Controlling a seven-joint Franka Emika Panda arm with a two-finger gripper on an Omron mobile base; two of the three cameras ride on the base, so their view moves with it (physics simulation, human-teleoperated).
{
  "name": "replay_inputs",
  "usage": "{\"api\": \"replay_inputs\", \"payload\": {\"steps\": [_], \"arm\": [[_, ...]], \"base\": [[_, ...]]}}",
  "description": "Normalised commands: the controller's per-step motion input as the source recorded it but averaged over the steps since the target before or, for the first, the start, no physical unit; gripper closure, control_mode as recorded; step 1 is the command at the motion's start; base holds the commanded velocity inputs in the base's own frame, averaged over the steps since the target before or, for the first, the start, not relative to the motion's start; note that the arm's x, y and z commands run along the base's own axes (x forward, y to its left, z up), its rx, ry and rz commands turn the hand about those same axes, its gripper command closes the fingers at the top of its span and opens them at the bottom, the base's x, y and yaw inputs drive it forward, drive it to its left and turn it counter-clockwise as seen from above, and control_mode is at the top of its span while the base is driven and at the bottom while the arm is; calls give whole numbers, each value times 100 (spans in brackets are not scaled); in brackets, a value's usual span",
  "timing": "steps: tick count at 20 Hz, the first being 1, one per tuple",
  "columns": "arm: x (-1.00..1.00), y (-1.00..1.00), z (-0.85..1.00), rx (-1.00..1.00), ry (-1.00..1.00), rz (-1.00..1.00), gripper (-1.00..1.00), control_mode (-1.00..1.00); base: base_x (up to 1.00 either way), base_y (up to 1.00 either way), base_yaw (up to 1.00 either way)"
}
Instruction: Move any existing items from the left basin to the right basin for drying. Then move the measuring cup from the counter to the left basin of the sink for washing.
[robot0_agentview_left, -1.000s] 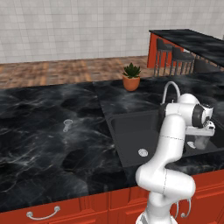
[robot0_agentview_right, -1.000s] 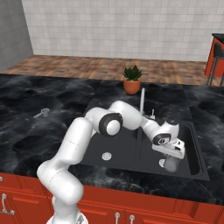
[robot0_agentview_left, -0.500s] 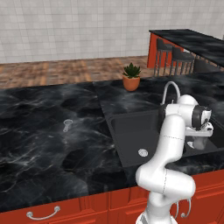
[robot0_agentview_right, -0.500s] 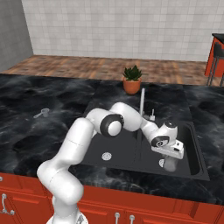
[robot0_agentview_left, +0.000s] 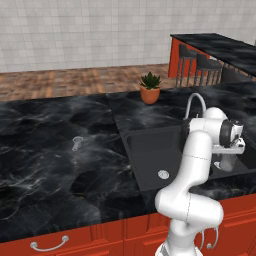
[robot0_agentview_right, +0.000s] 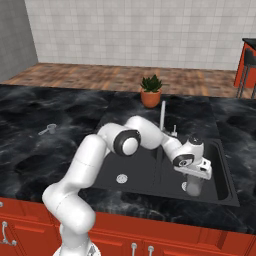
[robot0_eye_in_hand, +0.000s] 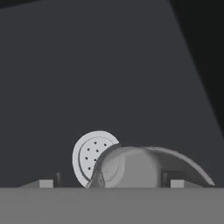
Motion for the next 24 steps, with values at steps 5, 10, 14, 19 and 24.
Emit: {"api": "replay_inputs", "payload": {"steps": [5,10,14,19,24], "arm": [[0,7,45,-3,0,0,-100,-100],[0,15,54,-3,0,0,-100,-100],[0,24,50,-2,1,0,-100,-100],[0,34,51,0,3,0,-100,-100],[-2,34,58,0,3,-1,-100,-100]], "base": [[0,0,0],[0,0,0],[0,0,0],[0,0,0],[0,0,0]]}}
